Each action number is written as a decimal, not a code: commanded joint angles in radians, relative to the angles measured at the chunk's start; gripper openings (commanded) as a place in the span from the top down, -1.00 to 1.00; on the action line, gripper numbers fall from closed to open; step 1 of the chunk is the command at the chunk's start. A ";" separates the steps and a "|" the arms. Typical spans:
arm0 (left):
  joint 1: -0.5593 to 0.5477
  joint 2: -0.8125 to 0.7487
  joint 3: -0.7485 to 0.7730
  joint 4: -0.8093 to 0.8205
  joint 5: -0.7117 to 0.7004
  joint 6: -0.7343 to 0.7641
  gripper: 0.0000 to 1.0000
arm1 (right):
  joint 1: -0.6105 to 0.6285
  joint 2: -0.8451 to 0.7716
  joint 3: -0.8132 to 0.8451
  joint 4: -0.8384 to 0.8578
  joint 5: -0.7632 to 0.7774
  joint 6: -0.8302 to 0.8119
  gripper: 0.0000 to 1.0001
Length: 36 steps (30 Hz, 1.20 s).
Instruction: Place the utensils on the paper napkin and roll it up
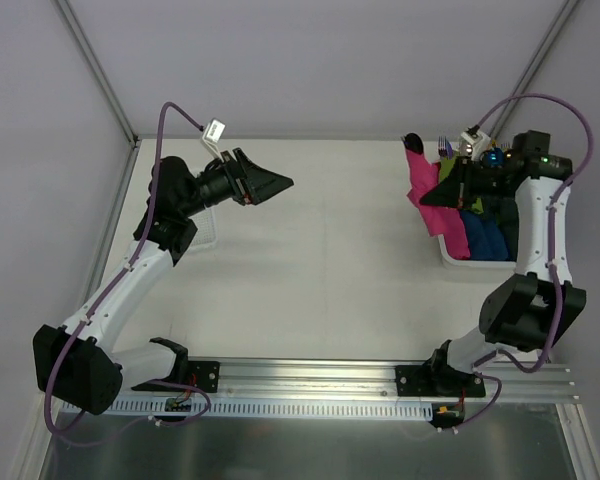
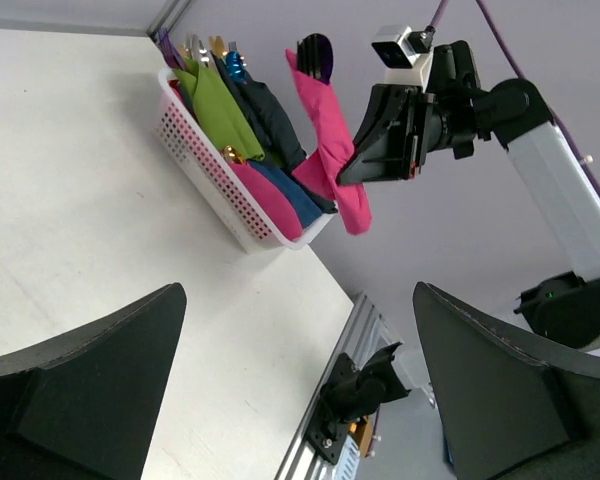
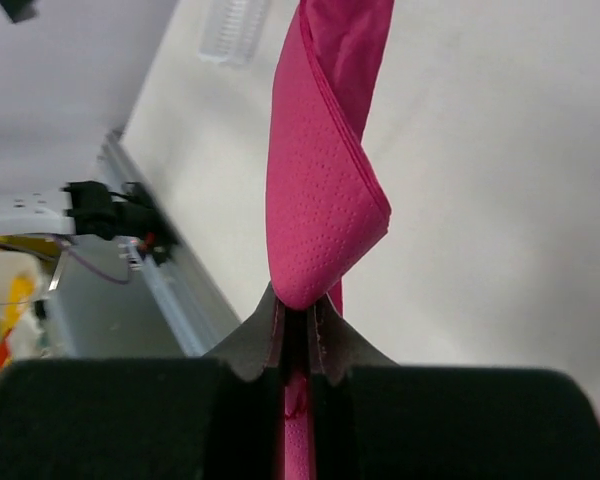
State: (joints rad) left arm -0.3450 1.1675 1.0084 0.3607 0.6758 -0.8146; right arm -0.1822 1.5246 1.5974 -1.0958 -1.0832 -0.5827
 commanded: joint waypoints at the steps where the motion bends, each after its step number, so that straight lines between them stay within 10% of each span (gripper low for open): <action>1: 0.005 -0.020 0.004 0.003 0.016 0.040 -0.97 | -0.150 0.098 0.090 -0.514 0.044 -0.472 1.00; 10: 0.005 -0.065 -0.088 0.044 -0.002 0.022 -0.97 | -0.371 0.258 0.176 -0.562 0.125 -0.563 1.00; 36: 0.005 -0.065 -0.110 0.040 -0.015 0.032 -0.97 | -0.477 0.569 0.176 -0.484 0.146 -0.473 1.00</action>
State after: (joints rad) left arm -0.3450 1.1229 0.9005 0.3611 0.6704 -0.7986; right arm -0.6289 2.0808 1.7741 -1.3148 -0.9283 -1.0935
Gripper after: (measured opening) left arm 0.986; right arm 0.058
